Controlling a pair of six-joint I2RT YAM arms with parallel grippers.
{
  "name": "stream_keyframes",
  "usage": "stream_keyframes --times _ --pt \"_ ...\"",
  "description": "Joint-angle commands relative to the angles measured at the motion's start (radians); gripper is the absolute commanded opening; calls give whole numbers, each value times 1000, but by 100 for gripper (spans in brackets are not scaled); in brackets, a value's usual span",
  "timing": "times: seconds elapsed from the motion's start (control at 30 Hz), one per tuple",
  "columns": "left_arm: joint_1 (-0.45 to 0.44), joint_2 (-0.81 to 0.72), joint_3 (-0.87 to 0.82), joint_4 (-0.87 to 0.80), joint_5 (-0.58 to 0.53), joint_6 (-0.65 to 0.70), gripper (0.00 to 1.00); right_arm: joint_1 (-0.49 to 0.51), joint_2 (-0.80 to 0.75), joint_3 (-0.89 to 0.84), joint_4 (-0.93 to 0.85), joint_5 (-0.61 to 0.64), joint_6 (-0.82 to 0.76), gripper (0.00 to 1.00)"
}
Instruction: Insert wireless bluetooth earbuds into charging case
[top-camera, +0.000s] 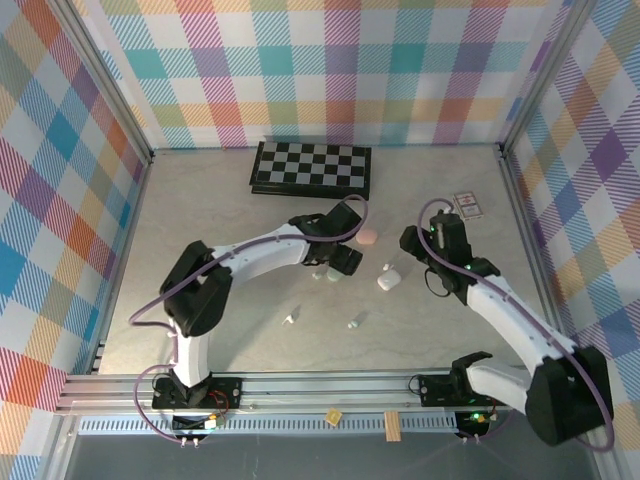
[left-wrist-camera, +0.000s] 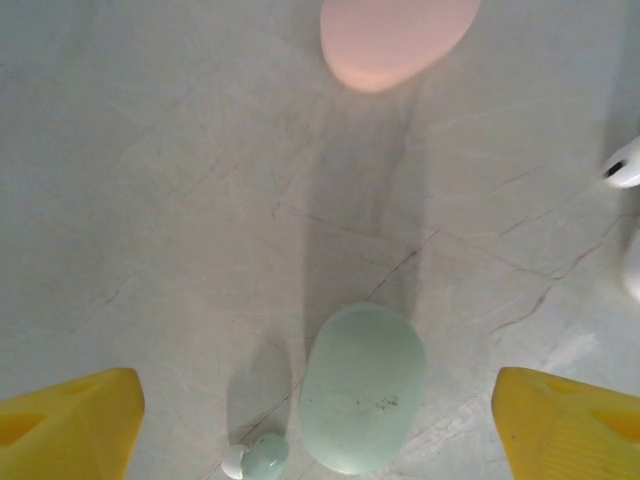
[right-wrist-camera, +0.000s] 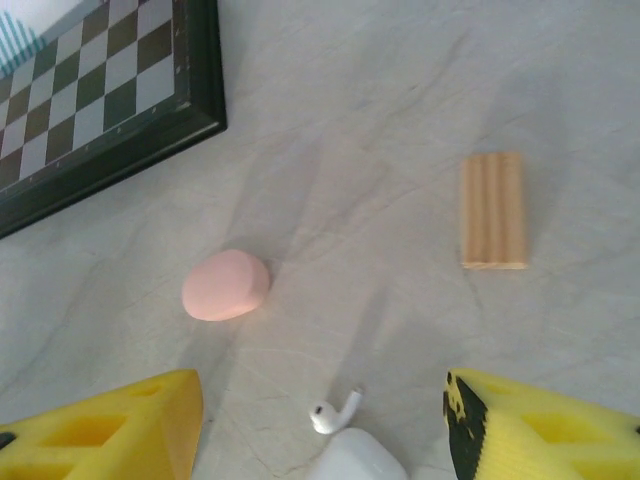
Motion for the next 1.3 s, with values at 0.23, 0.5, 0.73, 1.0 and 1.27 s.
stream_keyframes --times 0.23,0.5,0.73,1.0,1.27 --pt "-15 211 215 -259 71 28 71 -5 -129 -53 -119 74 7 64" --pt "-16 264 261 -274 89 -3 47 -6 -159 -69 -123 64 2 64" --pt "-15 243 237 -226 90 -34 40 -6 -180 -74 -120 9 -25 64" --pt "35 -38 -31 90 130 -228 38 -5 -202 -119 10 -182 -129 68" --pt "102 -316 -311 437 197 -607 38 62 -216 -204 305 -457 -248 75"
